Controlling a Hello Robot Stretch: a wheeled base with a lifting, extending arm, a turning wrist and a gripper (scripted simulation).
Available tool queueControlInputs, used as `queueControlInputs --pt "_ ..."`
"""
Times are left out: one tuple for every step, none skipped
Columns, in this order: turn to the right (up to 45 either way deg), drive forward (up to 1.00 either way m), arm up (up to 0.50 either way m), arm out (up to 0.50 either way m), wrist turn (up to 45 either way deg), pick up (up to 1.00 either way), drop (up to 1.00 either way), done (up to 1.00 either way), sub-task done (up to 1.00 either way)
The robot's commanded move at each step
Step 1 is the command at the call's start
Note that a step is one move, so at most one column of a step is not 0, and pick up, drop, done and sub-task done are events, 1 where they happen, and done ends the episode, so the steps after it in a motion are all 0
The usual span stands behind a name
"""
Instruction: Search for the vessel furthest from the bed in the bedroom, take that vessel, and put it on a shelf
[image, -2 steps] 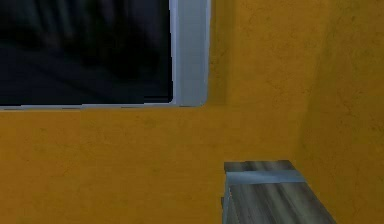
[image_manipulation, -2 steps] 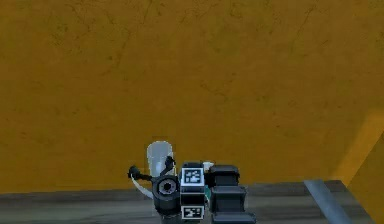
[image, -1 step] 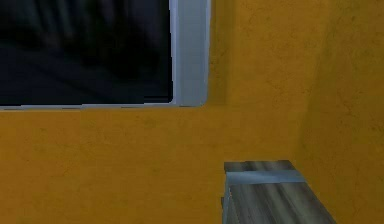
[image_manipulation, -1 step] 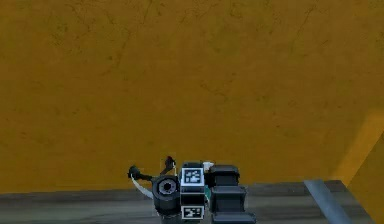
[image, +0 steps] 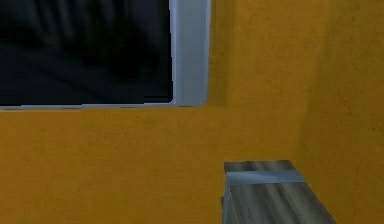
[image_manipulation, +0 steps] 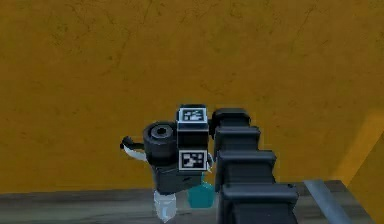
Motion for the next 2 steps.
queueControlInputs --pt "0.0 0.0 0.0 -0.08 0.0 0.0 0.0 0.0 0.0" --pt "0.0 0.0 0.0 0.0 0.0 0.0 0.0 1.0 0.0"
